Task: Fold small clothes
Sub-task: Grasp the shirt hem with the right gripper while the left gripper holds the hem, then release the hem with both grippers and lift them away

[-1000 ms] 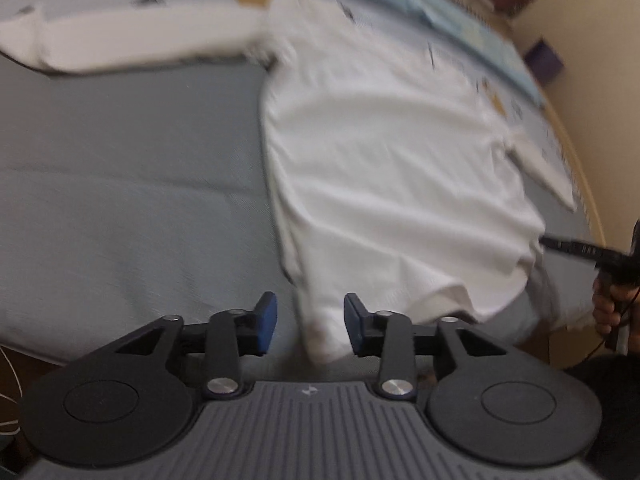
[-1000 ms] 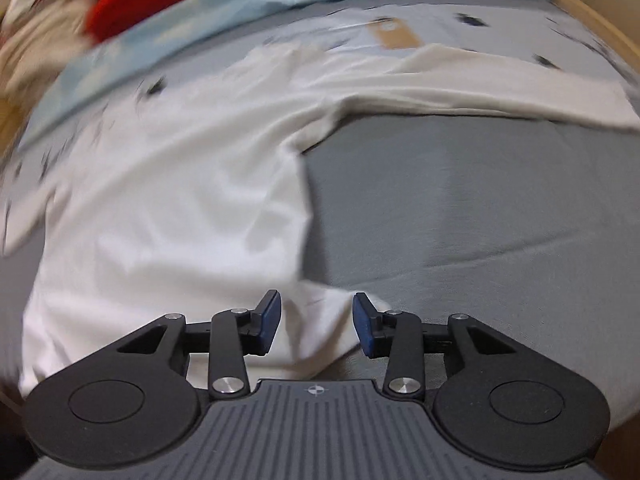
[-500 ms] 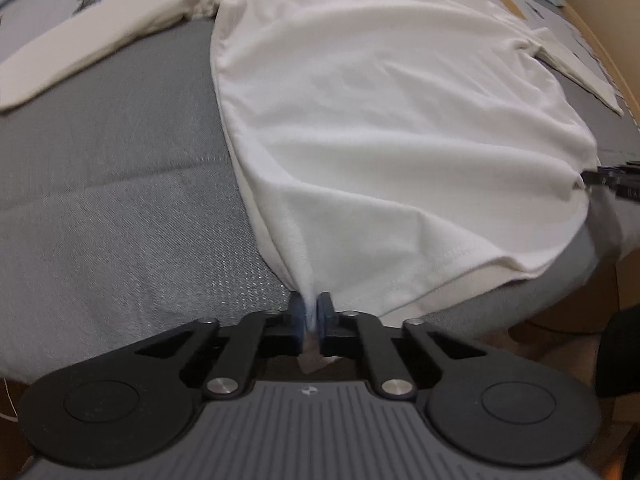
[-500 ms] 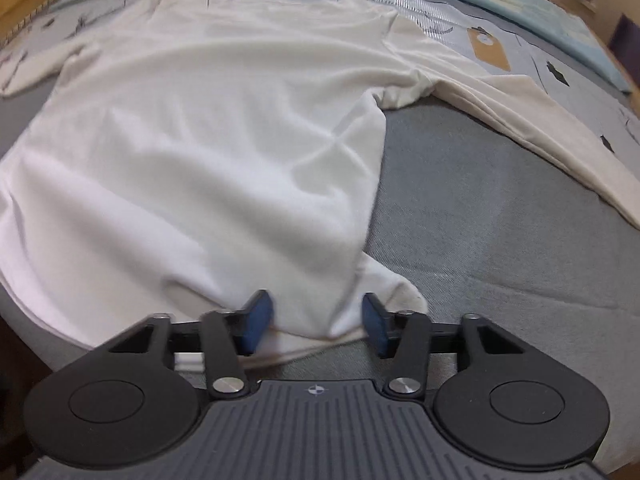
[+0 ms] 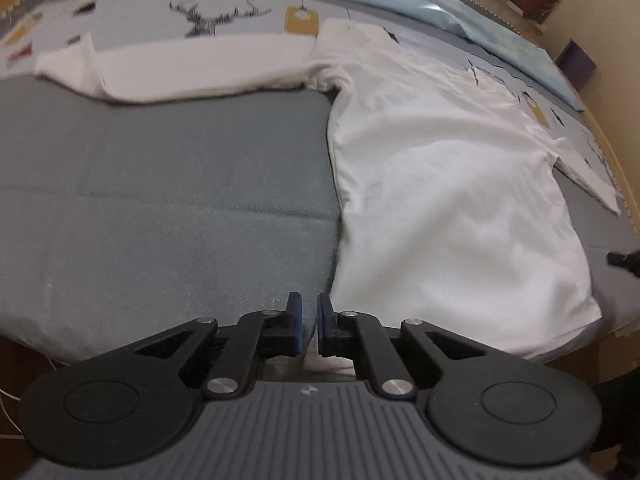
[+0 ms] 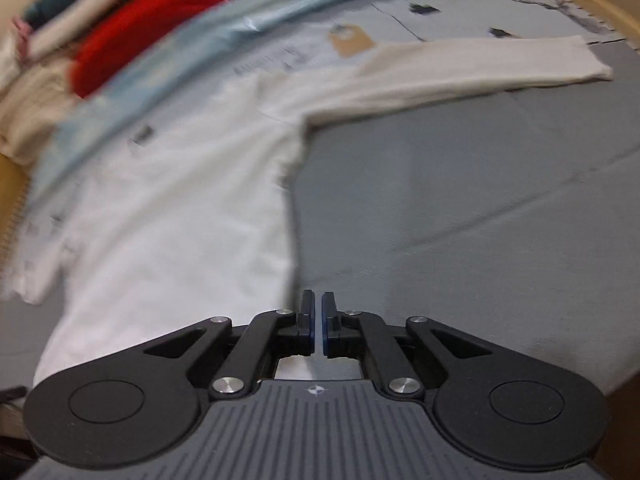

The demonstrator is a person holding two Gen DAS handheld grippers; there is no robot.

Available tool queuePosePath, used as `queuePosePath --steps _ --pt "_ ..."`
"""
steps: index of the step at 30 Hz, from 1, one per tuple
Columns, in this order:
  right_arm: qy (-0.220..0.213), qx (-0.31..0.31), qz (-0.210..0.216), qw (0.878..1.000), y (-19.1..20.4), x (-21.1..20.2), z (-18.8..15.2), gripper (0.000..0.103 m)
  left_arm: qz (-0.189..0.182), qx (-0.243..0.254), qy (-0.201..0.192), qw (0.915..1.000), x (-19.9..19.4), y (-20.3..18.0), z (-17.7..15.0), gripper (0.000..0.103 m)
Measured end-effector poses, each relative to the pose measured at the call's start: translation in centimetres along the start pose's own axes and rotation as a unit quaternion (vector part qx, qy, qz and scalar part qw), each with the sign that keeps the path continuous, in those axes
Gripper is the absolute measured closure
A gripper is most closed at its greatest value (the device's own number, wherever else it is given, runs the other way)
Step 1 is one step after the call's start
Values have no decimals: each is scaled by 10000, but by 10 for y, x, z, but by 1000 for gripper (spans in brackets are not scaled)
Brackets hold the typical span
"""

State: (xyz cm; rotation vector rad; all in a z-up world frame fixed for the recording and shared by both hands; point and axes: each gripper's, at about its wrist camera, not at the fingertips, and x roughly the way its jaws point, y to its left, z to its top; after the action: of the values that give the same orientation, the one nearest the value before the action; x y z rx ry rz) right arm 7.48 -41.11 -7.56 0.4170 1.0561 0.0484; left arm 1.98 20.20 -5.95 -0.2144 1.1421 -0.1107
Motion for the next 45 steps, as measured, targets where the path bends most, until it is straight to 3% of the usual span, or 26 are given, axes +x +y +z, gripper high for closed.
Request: queuePosePath --steps 2,3,4,6,7,11,12,13,14,17,19,21,23,25,28,30,32,33,34,36,37,39,41,43,44,45 --pt "208 -7 104 9997 3 8 -2 96 -123 -29 147 9998 6 -2 1 66" --pt "356 -50 231 9991 7 13 -4 85 -128 15 244 9996 11 -5 0 62" --pt "529 -152 342 9979 13 19 -7 68 -85 91 357 9993 15 -7 0 61" --pt "791 -522 287 9951 25 29 -12 46 43 239 606 9979 33 -16 2 61" --pt "911 -807 117 9925 33 35 -17 45 105 284 712 9970 39 -18 1 61" --pt "1464 -1407 -416 9783 44 55 -38 55 298 407 947 9942 54 -23 -2 65" --pt "1396 -1572 -439 9767 45 51 -43 76 315 447 932 9941 55 -25 -3 70" --pt "1359 -1616 -373 9767 45 48 -44 99 280 489 892 9944 53 -27 -5 88" --pt "1315 -1527 -304 9790 42 44 -43 99 222 524 783 9953 49 -29 -3 96" --pt "749 -995 -679 9899 22 25 -33 99 -240 636 161 9976 22 -38 -1 97" --pt "763 -637 -653 9929 8 21 -33 99 81 851 361 9957 25 -40 -8 97" --pt "1000 -874 -612 9893 12 26 -41 99 571 942 832 9904 41 -36 -18 97" --pt "1264 -1153 -698 9828 19 33 -51 99 734 1122 972 9862 46 -38 -23 97" --pt "1350 -1349 -753 9787 28 36 -58 99 693 1105 909 9873 43 -38 -22 94" --pt "1134 -1387 -940 9793 33 33 -60 96 591 961 562 9920 29 -39 -18 71" --pt "752 -1370 -1145 9811 32 23 -57 91 437 892 336 9945 21 -41 -15 71" --pt "552 -1240 -958 9861 31 14 -55 91 225 799 350 9959 23 -43 -13 71" --pt "520 -1169 -767 9888 32 12 -55 91 202 807 540 9951 30 -42 -15 71" --pt "578 -1168 -607 9896 33 13 -57 91 357 886 788 9923 41 -45 -17 73" --pt "970 -1378 -744 9829 36 29 -61 91 760 1052 1100 9854 59 -51 -20 73" --pt "1188 -1521 -931 9768 37 38 -67 91 758 1071 1054 9857 57 -54 -19 73" --pt "1085 -1757 -1044 9729 45 38 -66 91 577 1015 730 9905 44 -58 -14 73" --pt "859 -1546 -983 9793 45 30 -60 91 326 956 477 9937 33 -59 -12 73" --pt "815 -1437 -958 9816 43 29 -58 91 468 940 801 9912 44 -58 -16 73" --pt "944 -1505 -1078 9782 42 34 -61 91 762 965 1087 9864 55 -55 -21 73" --pt "1102 -1615 -1246 9727 41 42 -66 89 825 1007 1131 9850 59 -55 -24 73"
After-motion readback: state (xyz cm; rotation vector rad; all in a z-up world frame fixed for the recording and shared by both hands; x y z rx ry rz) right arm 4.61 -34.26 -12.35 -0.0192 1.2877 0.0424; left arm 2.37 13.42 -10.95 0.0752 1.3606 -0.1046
